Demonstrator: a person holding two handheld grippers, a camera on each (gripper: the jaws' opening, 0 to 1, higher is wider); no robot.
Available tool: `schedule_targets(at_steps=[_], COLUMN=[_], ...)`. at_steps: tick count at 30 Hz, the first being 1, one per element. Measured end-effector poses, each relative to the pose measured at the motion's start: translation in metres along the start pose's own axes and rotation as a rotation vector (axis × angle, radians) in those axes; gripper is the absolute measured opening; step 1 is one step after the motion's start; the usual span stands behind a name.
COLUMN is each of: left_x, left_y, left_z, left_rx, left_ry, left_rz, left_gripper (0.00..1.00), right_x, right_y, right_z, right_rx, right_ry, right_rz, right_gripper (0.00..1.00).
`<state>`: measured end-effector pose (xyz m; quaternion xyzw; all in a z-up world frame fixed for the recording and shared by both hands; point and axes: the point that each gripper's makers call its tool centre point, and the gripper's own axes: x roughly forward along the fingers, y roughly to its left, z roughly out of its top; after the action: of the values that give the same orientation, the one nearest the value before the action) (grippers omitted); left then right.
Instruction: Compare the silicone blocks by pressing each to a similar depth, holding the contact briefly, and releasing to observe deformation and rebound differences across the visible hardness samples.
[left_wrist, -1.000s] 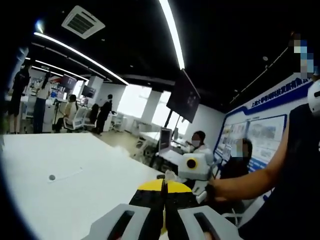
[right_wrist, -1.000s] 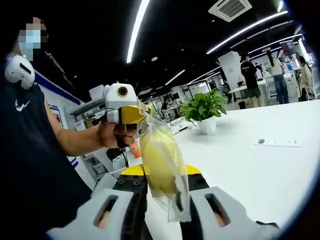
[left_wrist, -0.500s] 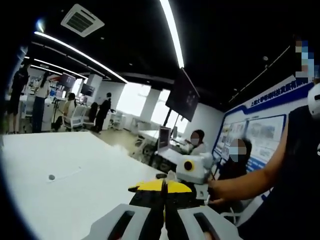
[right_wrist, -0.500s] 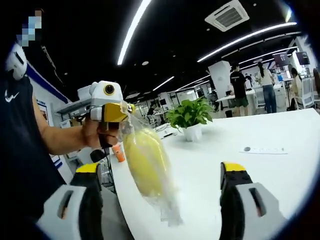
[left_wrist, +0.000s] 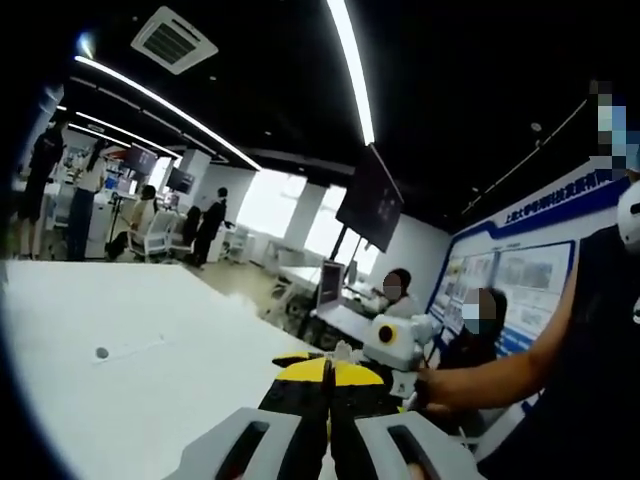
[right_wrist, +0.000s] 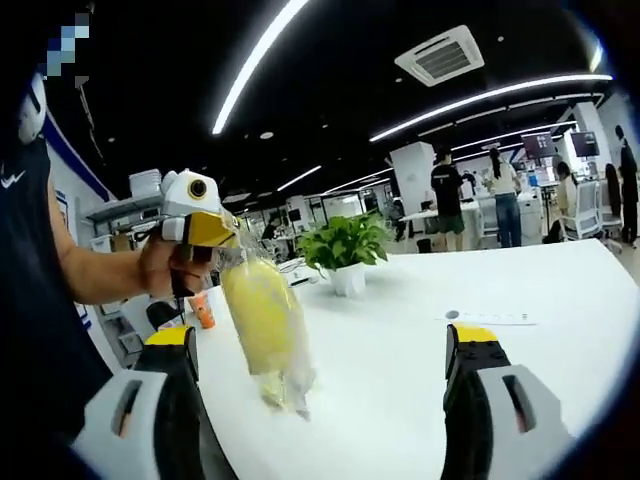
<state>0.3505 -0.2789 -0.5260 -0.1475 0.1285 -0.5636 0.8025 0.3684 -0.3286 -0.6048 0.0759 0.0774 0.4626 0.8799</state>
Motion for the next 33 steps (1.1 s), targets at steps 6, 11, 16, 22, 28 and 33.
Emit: schedule_targets(at_steps=[6, 11, 16, 22, 28, 33], left_x=[0.000, 0.004, 0.008, 0.011, 0.010, 0.010], left_y=[0.009, 0.016, 0.022, 0.034, 0.049, 0.064], left_z=[0.010, 0.010, 0.005, -0.009, -0.024, -0.039], left_rx=[-0.042, -0.057, -0.087, -0.137, -0.182, -0.247], left_ry=[-0.040, -0.050, -0.053, -0.058, -0.074, -0.088], left_rz=[0.011, 0.021, 0.034, 0.055, 0.093, 0.119], left_gripper=[0.00, 0.00, 0.00, 0.00, 0.00, 0.00], right_x=[-0.018, -0.033, -0.043, -0.054, -0.062, -0.065], right_y=[-0.012, -0.022, -0.025, -0.027, -0.027, -0.027], right_z=[0.001, -0.008, -0.024, -0.052, -0.070, -0.082], right_rx=[-0.018, -0.045, -0.046, -0.036, -0.026, -0.019], right_ry=[-0.016, -0.011, 0.012, 0.055, 0.069, 0.076], right_rz=[-0.074, -0.145, -0.185, -0.225, -0.254, -0.289], right_gripper=[0.96, 0.96, 0.96, 0.96, 0.96, 0.96])
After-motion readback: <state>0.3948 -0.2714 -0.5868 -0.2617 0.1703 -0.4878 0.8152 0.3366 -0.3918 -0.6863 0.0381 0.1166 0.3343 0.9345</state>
